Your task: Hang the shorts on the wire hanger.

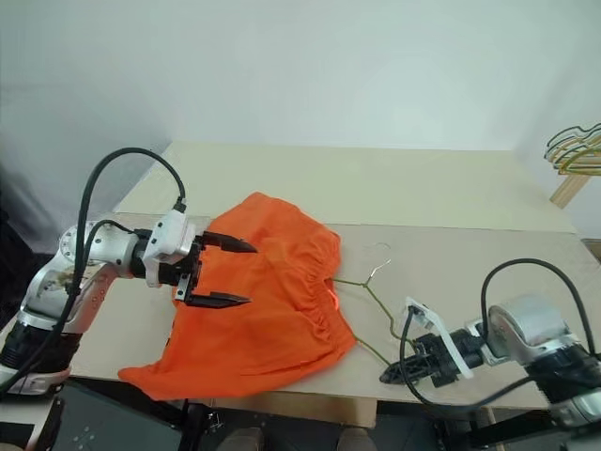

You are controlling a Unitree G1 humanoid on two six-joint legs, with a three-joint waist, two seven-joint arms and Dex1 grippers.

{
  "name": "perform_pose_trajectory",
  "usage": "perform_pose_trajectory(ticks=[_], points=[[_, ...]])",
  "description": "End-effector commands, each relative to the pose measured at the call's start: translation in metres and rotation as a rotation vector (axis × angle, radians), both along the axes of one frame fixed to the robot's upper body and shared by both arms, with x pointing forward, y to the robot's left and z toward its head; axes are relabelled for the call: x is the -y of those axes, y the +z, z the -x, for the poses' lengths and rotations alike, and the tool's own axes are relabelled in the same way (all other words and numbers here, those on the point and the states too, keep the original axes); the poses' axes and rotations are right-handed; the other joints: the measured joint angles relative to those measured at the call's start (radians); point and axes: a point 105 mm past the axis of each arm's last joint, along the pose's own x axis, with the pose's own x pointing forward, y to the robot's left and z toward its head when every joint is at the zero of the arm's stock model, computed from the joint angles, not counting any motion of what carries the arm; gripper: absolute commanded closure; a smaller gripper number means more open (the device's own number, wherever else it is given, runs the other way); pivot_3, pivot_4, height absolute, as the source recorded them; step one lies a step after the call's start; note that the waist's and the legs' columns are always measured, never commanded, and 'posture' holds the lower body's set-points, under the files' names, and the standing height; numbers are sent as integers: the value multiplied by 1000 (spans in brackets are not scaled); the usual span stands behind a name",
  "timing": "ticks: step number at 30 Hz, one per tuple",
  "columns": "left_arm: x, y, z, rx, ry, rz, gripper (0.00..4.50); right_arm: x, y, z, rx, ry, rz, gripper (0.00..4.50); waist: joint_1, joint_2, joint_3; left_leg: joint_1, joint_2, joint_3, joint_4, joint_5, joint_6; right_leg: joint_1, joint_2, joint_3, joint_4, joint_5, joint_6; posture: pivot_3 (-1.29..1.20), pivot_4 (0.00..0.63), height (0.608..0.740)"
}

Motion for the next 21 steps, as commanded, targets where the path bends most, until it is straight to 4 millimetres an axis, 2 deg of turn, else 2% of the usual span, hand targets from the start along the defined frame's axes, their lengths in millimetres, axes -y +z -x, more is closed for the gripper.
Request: perform_pose_trajectory(ticks=[1, 3, 4, 9, 12, 14, 18, 21], points=[[6, -3, 8, 22, -43, -12, 49, -5, 9, 19, -26, 36, -46, 4500, -1, 0, 0, 0, 0, 0, 0, 0, 0, 0, 0, 0, 0, 0, 0, -2, 0, 740], [7, -1, 6, 16, -37, 4, 49, -6, 10, 19, -18, 10, -59, 4500, -4, 0, 0, 0, 0, 0, 1, 0, 0, 0, 0, 0, 1, 0, 0, -11, 0, 740], [7, 0, 5, 17, -37, 5, 49, -7, 11, 13, -1, -14, -63, 4500, -9, -1, -1, 1, 0, 0, 1, 0, 0, 1, 0, 0, 1, 0, 0, -16, 0, 740], [7, 3, 1, 25, -46, -2, 49, -3, 5, -35, 54, -190, -30, 4500, -31, -2, -3, 6, 2, 1, -1, 0, 0, 4, 2, 1, 0, 0, -1, -11, 0, 740], [5, 6, 1, 32, -42, -3, 49, -1, -4, -55, 38, -297, -10, 4500, -32, -2, -3, 4, 1, 1, -2, 0, 0, 3, 1, 1, 0, 0, -1, 4, 0, 740], [3, 6, 0, 38, -35, -6, 49, -6, -6, -57, 30, -292, -22, 4500, -30, -2, -3, 3, 1, 1, -1, 0, 0, 1, 1, 1, 0, 1, -1, 18, 0, 740], [0, 7, 0, 50, -23, -10, 49, -15, 2, -47, 29, -212, -68, 4500, -24, -1, -3, 2, 1, 1, -1, 0, 0, 1, 1, 1, 0, 1, -1, 33, 0, 740], [-1, 8, 0, 51, -14, -5, 49, -1, -7, -73, 61, -361, -25, 4500, -24, -2, -4, 4, 1, 1, -1, 0, 0, 3, 1, 1, 1, 1, -1, 24, 0, 740]])
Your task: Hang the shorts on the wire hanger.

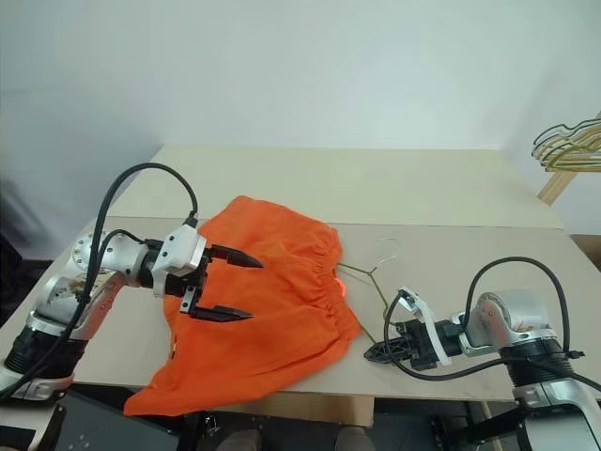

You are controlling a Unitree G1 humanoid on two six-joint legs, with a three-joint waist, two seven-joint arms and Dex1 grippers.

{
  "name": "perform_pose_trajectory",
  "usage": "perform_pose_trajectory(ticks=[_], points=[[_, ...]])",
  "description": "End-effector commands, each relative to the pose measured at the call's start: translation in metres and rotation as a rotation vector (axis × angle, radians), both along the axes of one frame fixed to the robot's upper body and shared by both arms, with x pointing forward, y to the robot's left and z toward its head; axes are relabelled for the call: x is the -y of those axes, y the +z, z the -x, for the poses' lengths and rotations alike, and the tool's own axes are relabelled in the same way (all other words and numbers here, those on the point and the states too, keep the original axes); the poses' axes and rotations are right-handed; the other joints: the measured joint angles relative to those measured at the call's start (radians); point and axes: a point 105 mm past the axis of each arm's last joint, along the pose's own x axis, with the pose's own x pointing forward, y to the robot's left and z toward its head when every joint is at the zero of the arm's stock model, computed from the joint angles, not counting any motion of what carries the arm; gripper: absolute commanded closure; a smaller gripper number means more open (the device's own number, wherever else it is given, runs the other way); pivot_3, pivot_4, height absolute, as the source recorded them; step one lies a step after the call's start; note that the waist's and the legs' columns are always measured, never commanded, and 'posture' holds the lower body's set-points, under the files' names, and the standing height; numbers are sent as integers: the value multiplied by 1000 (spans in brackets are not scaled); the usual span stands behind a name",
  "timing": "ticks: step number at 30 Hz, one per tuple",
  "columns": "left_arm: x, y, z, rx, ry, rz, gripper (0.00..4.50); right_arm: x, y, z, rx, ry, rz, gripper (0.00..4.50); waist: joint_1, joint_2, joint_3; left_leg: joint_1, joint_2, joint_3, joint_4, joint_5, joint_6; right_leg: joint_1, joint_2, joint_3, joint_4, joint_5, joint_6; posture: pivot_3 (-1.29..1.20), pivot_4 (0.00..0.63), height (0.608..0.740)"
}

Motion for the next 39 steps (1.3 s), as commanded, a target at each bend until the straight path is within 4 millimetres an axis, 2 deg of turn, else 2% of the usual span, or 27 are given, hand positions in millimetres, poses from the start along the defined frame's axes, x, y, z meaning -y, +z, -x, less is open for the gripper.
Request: perform_pose_trajectory(ticks=[1, 5, 10, 14, 19, 23, 27, 32, 39], points=[[-2, 10, -1, 51, 11, 15, 49, 13, -2, -30, 53, -136, 40, 4500, -6, 0, -1, 1, 0, 0, 0, 0, 0, 1, 0, 0, 0, 0, 0, 24, 0, 740], [0, 6, 1, 48, -2, 6, 49, -6, 9, -33, 100, -58, -19, 4500, -8, 0, -1, 2, 0, 0, -1, 0, 0, 0, 1, 1, 0, 0, 0, 26, 0, 740], [2, 6, 3, 39, -9, 7, 49, -4, 1, -44, 168, -92, 24, 4500, -9, -2, -3, -1, 0, 0, 0, 0, 0, -1, 0, 0, 0, 0, 0, 24, 0, 740], [0, 6, 4, 40, -8, 3, 49, -14, 19, -28, 209, 39, -57, 4500, -8, -2, -3, 0, 0, 0, -1, 0, 0, -1, 0, 0, 0, 0, 0, 23, 0, 740], [0, 5, 3, 42, -5, 1, 49, 1, 1, -60, 222, -86, 99, 4500, -15, -2, -3, 0, 0, 0, -1, 0, 0, -1, 0, 1, 0, 0, 0, 25, 0, 740], [0, 7, 2, 53, -2, 1, 49, -8, 18, -63, 201, -54, -30, 4500, -11, -1, -3, 1, 0, 0, -2, 0, 0, -1, 1, 0, 1, 0, -1, 44, 0, 740], [-3, 5, 3, 60, 12, -4, 49, -5, 12, -76, 192, -97, -6, 4500, -10, -2, -3, 0, 0, 0, -1, 0, 0, -1, 0, 1, 0, 0, -1, 67, 0, 740], [-6, 5, 6, 67, 26, -5, 49, -24, 26, -58, 180, 92, -98, 4500, -3, -1, -3, 0, 0, -1, -1, 1, -1, -2, 0, 0, 1, 0, -1, 93, 0, 740], [-9, 6, 7, 77, 46, -7, 49, -21, 30, -16, 104, 307, -112, 4500, 22, -1, -3, 0, 0, -1, -1, 0, -1, -2, 0, 0, 1, 0, -1, 113, 0, 740]])
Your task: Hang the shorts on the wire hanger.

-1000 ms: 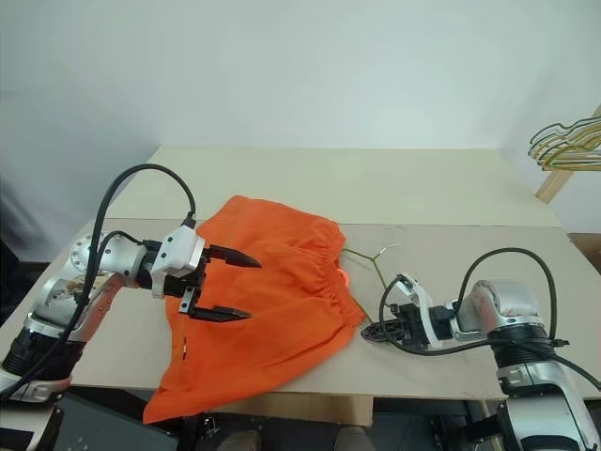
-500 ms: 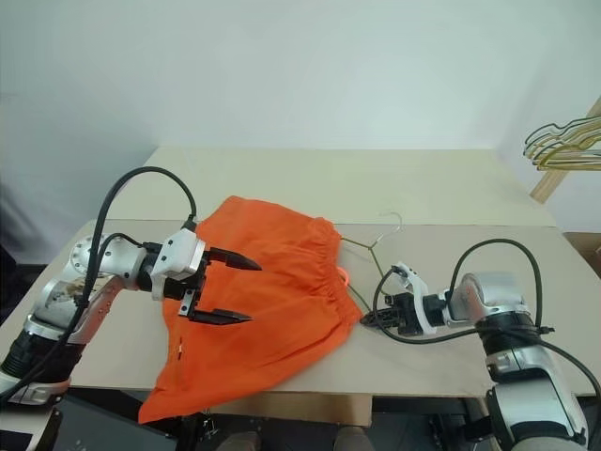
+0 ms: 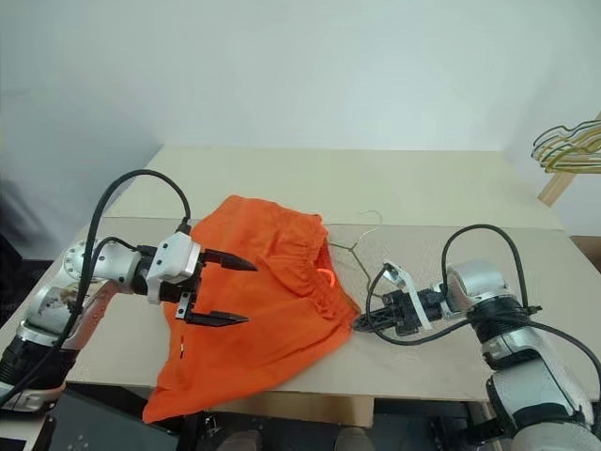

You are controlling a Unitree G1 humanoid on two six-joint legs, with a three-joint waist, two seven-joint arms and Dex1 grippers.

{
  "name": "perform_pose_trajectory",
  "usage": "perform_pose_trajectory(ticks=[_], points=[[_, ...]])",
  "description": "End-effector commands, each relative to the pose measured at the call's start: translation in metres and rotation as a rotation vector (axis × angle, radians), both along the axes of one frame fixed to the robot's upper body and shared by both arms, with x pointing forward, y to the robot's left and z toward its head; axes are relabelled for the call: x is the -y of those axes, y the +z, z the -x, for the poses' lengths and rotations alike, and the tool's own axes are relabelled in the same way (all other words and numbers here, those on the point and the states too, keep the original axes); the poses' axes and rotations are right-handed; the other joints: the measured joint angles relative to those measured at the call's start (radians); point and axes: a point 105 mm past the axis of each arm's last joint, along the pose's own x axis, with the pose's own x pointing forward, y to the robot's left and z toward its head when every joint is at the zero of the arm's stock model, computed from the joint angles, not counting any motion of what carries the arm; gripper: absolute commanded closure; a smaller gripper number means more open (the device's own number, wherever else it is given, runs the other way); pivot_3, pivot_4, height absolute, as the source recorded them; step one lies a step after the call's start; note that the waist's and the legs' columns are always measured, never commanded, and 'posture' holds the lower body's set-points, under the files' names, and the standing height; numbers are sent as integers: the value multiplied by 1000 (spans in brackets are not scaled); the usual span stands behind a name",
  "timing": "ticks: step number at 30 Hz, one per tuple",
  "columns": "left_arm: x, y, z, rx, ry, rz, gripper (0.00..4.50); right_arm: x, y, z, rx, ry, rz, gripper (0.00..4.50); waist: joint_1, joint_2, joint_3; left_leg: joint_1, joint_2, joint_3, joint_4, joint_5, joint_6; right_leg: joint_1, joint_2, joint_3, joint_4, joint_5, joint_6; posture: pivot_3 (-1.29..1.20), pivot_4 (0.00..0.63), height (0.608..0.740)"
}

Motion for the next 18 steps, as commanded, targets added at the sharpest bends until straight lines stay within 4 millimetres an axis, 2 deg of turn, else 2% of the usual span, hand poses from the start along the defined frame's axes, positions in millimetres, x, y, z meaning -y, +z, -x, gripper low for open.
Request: perform_pose_trajectory(ticks=[1, 3, 5, 8, 14, 16, 18], points=[[-3, 10, 1, 54, 13, 2, 49, -5, 16, 18, -1, 100, -61, 4500, 9, 0, 0, 0, 0, 0, 0, 0, 0, 0, 0, 0, 0, 0, 0, 113, 0, 740], [-3, 9, 2, 53, 13, 0, 49, -4, 19, 31, -20, 118, -74, 4500, 17, 0, 0, -1, 0, 0, 0, 0, 0, 0, 0, 0, 0, 0, 0, 110, 0, 740], [-3, 9, 3, 49, 7, -2, 49, 2, 15, 46, -60, 106, -62, 4500, 26, 0, 0, -1, 0, 0, 0, 0, 0, 0, 0, 0, 0, 0, 0, 96, 0, 740], [-2, 8, 2, 44, -4, -4, 49, 14, 6, 64, -112, 26, -54, 4500, 35, 0, 0, -1, 0, 0, 0, 0, 0, 0, 0, -1, -1, 0, 0, 57, 0, 740], [3, 8, -3, 29, -57, -9, 49, 20, 3, 97, -150, -109, -113, 4500, 30, -1, 0, -1, 0, 1, 1, 0, 0, 1, 0, -1, -1, 0, 0, -18, 0, 740], [7, 9, -6, 26, -74, -5, 49, 18, 2, 102, -127, -124, -113, 4500, 22, -1, -1, -1, 0, 1, 1, 0, 0, 1, 0, 0, -1, 0, 0, -45, 0, 740], [10, 10, -8, 26, -91, -5, 49, 14, 3, 93, -85, -135, -116, 4500, 2, -1, -1, 0, 0, 1, 1, 0, 0, 2, 0, 0, -1, 0, 0, -55, 0, 740]])
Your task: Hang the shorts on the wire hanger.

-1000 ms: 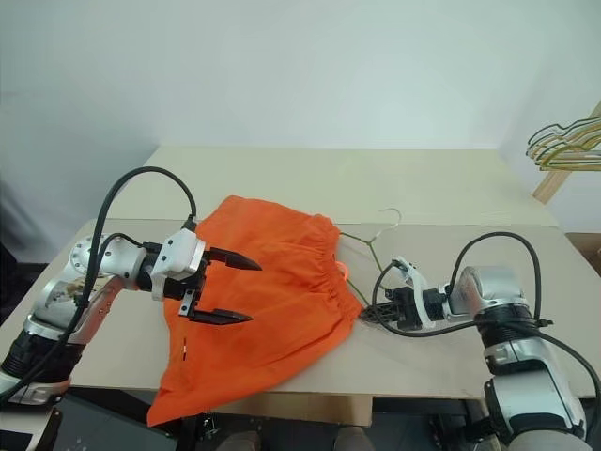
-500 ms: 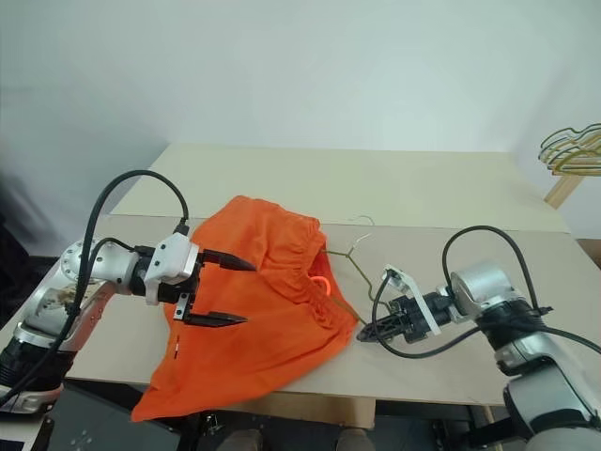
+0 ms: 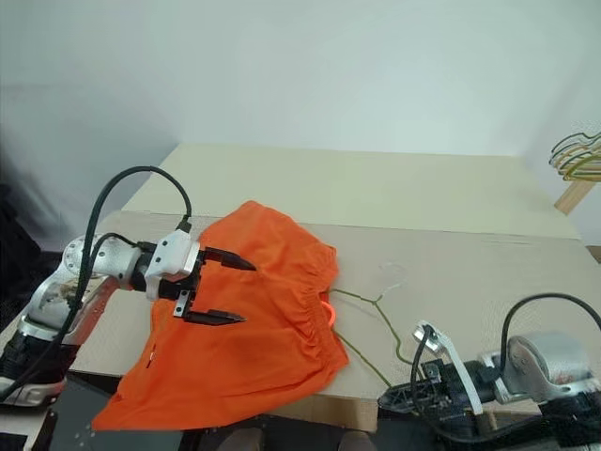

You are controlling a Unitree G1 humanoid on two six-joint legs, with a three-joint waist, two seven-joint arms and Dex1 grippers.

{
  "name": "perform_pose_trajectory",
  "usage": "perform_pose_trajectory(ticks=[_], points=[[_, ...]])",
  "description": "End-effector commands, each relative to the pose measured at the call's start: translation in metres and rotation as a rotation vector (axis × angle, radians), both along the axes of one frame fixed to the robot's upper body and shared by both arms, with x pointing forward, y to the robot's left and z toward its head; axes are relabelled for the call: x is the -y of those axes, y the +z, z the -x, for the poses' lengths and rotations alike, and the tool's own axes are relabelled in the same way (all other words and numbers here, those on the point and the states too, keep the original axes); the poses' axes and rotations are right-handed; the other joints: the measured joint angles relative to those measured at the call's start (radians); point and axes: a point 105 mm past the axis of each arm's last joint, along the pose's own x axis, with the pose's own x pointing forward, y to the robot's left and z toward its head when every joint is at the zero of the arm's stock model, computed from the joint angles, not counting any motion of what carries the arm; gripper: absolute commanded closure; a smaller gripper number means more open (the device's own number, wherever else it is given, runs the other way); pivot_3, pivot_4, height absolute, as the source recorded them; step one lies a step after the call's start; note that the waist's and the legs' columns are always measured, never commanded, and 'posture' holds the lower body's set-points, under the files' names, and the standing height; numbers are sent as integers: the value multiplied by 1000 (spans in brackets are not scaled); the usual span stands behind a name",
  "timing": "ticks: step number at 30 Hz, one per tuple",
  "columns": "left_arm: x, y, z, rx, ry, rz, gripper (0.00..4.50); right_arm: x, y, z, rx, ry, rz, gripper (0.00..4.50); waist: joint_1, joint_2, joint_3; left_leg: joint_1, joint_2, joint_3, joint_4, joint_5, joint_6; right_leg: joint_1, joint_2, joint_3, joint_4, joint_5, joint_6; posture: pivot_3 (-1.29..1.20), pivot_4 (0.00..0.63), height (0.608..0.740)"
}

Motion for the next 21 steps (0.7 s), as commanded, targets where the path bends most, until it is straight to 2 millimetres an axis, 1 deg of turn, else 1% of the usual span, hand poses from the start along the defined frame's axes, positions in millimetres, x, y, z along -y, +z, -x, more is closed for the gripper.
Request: perform_pose_trajectory(ticks=[1, 5, 8, 11, 15, 17, 19, 21], points=[[6, 8, -3, 42, -48, 1, 49, -7, 17, -20, 116, -10, -17, 4500, -24, 0, 0, 0, 0, 0, 0, 0, 0, 0, 0, 0, 0, 0, 0, -60, 0, 740], [8, 8, -5, 44, -57, -2, 49, -11, 19, -43, 141, -13, 10, 4500, -54, 0, 0, 2, 1, 1, -1, 0, 0, 1, 1, 2, 0, 0, 0, -44, 0, 740], [5, 8, -2, 47, -49, -4, 49, -14, 14, -57, 121, -1, 34, 4500, -60, 0, 0, 2, 3, -1, -2, 0, 0, 0, 3, 0, 0, 0, -1, -12, 0, 740], [4, 6, 0, 50, -34, -3, 49, -15, 10, -62, 98, 22, 49, 4500, -57, 0, 0, 1, 3, -1, -1, 0, 0, 0, 2, 0, -1, 0, -1, 12, 0, 740], [1, 6, 4, 55, -12, -1, 49, -14, 9, -62, 84, 83, 72, 4500, -45, 0, 0, 0, 2, -1, -1, 0, 0, 0, 1, 0, 0, 0, -1, 50, 0, 740], [-1, 6, 5, 58, 1, -2, 49, -11, 15, -72, 110, 84, 71, 4500, -36, 0, 0, 1, 2, -1, -1, 0, 0, 0, 1, 0, 0, 0, -1, 60, 0, 740], [-2, 6, 6, 58, 7, -2, 49, -12, 22, -84, 141, 77, 62, 4500, -33, 0, 0, 1, 2, -1, -1, 0, 0, 0, 1, -1, 1, 0, -1, 61, 0, 740], [-2, 6, 7, 58, 10, -1, 49, -15, 25, -94, 157, 76, 62, 4500, -29, 0, 0, 1, 2, -1, -1, 0, 0, 0, 1, -1, 1, 0, -1, 64, 0, 740]])
